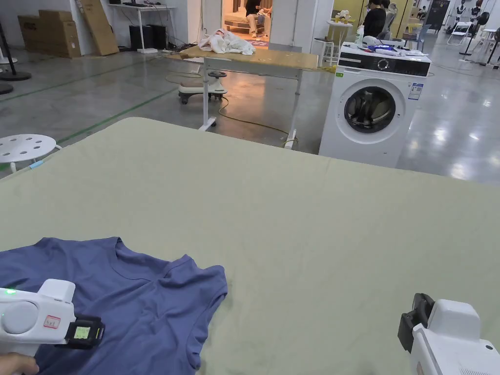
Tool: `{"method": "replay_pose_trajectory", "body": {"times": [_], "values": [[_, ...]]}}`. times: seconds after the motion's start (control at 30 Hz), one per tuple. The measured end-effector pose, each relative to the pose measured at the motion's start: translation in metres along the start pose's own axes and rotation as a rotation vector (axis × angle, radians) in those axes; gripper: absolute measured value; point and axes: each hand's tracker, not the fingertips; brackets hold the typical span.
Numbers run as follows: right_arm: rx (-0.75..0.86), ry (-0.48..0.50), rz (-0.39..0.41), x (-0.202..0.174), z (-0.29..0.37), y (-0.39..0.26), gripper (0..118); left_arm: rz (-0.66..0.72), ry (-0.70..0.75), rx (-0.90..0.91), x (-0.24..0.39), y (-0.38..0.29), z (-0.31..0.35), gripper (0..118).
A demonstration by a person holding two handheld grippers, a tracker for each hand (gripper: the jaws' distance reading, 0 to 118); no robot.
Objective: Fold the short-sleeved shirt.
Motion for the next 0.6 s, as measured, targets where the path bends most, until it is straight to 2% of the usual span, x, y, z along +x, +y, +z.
{"method": "replay_pose_trajectory", "body": {"times": [0.13, 0.2, 0.23, 0.3, 0.37, 0.4, 0.47, 0.6], "values": [[-0.003, -0.003, 0.018, 0.004, 0.001, -0.005, 2, -0.015, 0.028, 0.06, 0.002, -0.004, -0.021, 87], [-0.005, -0.004, 0.02, 0.005, 0.002, -0.007, 2, -0.021, 0.023, 0.071, 0.01, -0.004, -0.013, 75], [-0.005, -0.003, 0.022, 0.004, 0.003, -0.008, 2, -0.041, 0.017, 0.084, 0.013, -0.004, -0.009, 68], [-0.005, -0.002, 0.03, 0.002, 0.004, -0.009, 2, -0.082, 0.015, 0.103, 0.019, -0.005, -0.006, 41], [-0.007, 0.008, 0.032, 0.0, 0.005, -0.009, 2, -0.126, 0.058, 0.128, 0.022, -0.01, -0.008, 6], [-0.007, 0.013, 0.032, -0.002, 0.005, -0.009, 2, -0.141, 0.074, 0.132, 0.024, -0.011, -0.009, 0], [-0.009, 0.018, 0.032, -0.004, 0.005, -0.009, 2, -0.134, 0.069, 0.131, 0.021, -0.014, -0.012, 0], [-0.003, 0.02, 0.021, -0.003, 0.009, -0.006, 2, -0.004, 0.006, 0.166, 0.003, -0.009, -0.006, 0]]}}
